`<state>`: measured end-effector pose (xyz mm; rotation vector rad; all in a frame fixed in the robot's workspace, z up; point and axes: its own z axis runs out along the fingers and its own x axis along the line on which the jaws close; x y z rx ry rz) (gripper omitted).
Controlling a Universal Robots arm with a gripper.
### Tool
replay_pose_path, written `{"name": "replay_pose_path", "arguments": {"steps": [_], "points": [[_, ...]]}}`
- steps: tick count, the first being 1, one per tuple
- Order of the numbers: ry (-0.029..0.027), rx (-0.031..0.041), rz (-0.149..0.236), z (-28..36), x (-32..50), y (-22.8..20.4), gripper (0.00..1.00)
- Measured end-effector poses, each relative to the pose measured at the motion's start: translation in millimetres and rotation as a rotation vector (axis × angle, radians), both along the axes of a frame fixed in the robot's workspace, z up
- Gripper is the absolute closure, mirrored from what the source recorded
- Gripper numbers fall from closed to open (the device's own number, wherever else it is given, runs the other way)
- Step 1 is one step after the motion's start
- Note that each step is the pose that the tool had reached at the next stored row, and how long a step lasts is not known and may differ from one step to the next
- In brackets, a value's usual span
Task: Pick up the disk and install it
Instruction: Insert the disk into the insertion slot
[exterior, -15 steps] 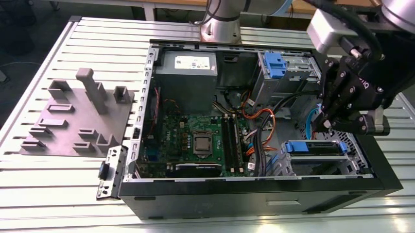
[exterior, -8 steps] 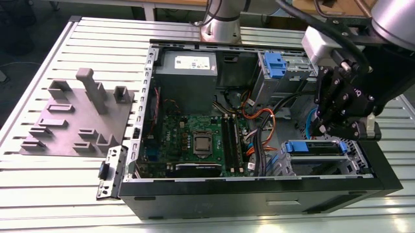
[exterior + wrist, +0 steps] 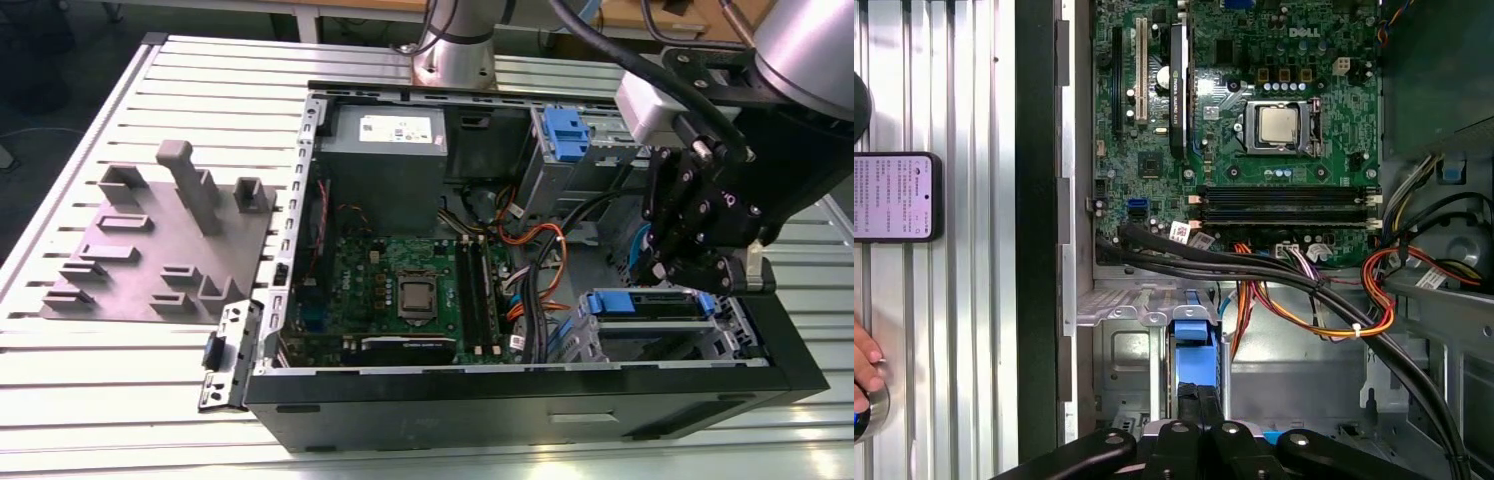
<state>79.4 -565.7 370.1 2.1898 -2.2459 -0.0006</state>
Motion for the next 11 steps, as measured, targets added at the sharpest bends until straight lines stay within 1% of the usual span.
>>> {"name": "replay_pose_path", "arguments": {"steps": [8, 11], "points": [[0.0000, -0.0001, 0.000, -0.2, 0.0, 0.0, 0.89], [-0.0026, 0.0001, 0.000, -3.9, 0.1, -0.1, 0.89]]}}
